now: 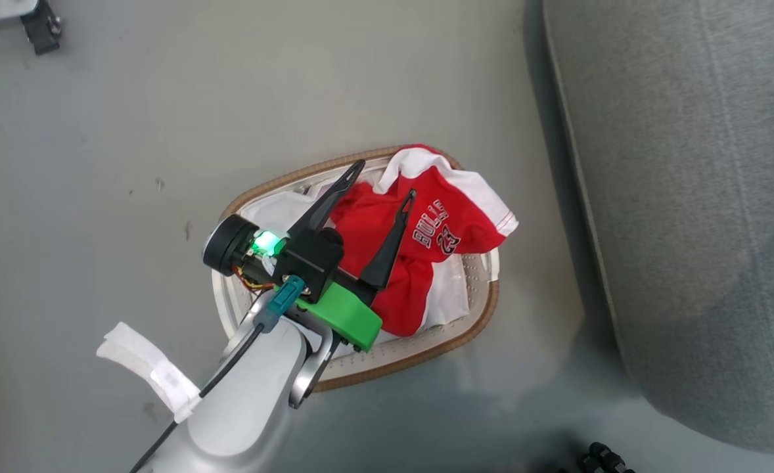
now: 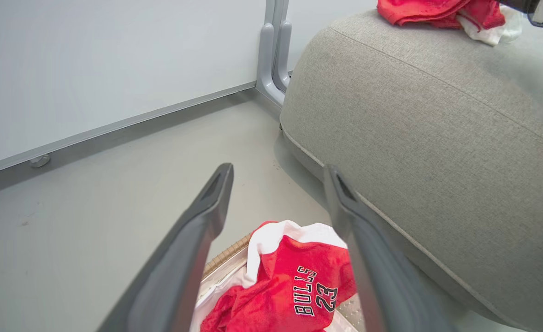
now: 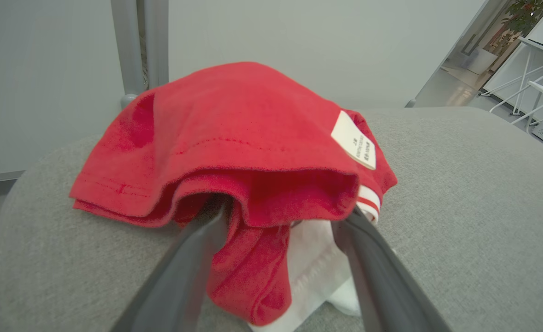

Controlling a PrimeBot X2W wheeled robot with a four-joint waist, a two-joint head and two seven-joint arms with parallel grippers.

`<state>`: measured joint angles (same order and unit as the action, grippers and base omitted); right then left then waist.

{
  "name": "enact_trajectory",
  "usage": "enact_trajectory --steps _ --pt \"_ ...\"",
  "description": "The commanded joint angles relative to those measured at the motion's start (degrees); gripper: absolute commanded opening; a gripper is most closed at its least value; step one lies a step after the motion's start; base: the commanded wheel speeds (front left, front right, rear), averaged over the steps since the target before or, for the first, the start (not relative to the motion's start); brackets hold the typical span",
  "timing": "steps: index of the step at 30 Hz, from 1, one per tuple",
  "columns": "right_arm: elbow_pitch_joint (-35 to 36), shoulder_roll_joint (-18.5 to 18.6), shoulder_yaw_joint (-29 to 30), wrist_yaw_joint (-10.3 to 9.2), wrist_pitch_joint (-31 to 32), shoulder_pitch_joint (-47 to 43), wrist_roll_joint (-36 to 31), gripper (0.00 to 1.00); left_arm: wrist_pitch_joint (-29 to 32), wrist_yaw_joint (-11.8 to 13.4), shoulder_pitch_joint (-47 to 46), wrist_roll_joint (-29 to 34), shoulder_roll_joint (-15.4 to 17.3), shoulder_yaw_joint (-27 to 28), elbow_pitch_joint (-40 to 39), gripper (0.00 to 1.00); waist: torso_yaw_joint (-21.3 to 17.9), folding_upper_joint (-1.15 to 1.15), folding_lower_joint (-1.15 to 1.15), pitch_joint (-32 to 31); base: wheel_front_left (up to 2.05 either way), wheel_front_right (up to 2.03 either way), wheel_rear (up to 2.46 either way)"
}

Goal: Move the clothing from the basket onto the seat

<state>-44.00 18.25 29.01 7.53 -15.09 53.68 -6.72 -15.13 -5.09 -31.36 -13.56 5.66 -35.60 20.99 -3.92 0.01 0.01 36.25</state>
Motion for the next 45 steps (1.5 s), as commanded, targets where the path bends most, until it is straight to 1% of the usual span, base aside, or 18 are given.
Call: enact_trajectory --steps 1,6,12,16,21,28,33,36,40,43,45 --pt "0.75 -0.57 -0.55 -0.08 -0.12 -2.12 0.57 1.00 -0.03 -0.26 0.93 -0.26 0.24 0.44 0.21 1.00 -1.92 -0.01 -0.01 -2.52 0.00 0.00 0.00" --pt "2.75 -2.09 -3.01 -0.08 -0.12 -7.88 2.51 1.00 -0.03 -0.31 2.70 -0.92 0.10 2.29 -0.02 1.00 -3.27 -0.01 -0.01 -6.82 0.00 0.00 0.00" --pt "4.73 -2.22 -7.17 -0.08 -0.12 -10.93 3.88 1.00 -0.03 0.21 5.69 -1.81 -0.32 5.67 -0.79 1.00 -2.78 -0.01 -0.01 -12.62 0.00 0.00 0.00" --pt "5.83 -1.98 -10.33 -0.08 -0.12 -10.93 4.58 1.00 -0.03 0.54 8.12 -2.32 -0.87 8.09 -1.12 1.00 -1.04 -0.01 -0.01 -17.10 0.00 0.00 0.00" --pt "6.41 -3.12 -15.09 -0.08 -0.12 -10.71 5.78 1.00 -0.03 0.94 11.66 -2.99 -1.53 11.83 -1.56 1.00 2.00 -0.01 -0.01 -22.57 0.00 0.00 0.00" --pt "8.89 -7.99 -21.78 -0.08 -0.12 -14.01 9.56 1.00 -0.03 1.98 16.83 -3.32 -1.99 18.16 -3.06 1.00 5.89 -0.01 -0.01 -27.46 0.00 0.00 0.00" --pt "12.12 -11.83 -26.46 -0.08 -0.12 -19.01 12.19 1.00 -0.03 2.59 21.36 -3.12 -2.15 23.54 -4.37 1.00 7.66 -0.01 -0.01 -29.96 0.00 0.00 0.00" --pt "15.37 -13.91 -27.00 -0.08 -0.12 -23.89 14.74 1.00 -0.03 2.22 24.05 -3.46 -2.36 25.97 -5.04 1.00 8.85 -0.01 -0.01 -31.49 0.00 0.00 0.00" --pt "19.18 -15.02 -28.51 -0.08 -0.12 -30.30 15.03 1.00 -0.03 1.95 27.06 -3.30 -2.52 28.22 -5.58 1.00 9.77 -0.01 -0.01 -32.61 0.00 0.00 0.00" --pt "21.19 -15.22 -30.37 -0.08 -0.12 -35.22 18.05 1.00 -0.03 1.80 29.47 -3.06 -2.66 29.68 -5.59 1.00 10.01 -0.01 -0.01 -33.38 0.00 0.00 0.00" --pt "22.80 -15.20 -31.39 -0.08 -0.12 -37.79 18.89 1.00 -0.03 1.65 30.89 -3.32 -2.71 30.43 -5.66 1.00 9.87 -0.01 -0.01 -33.85 0.00 0.00 0.00"
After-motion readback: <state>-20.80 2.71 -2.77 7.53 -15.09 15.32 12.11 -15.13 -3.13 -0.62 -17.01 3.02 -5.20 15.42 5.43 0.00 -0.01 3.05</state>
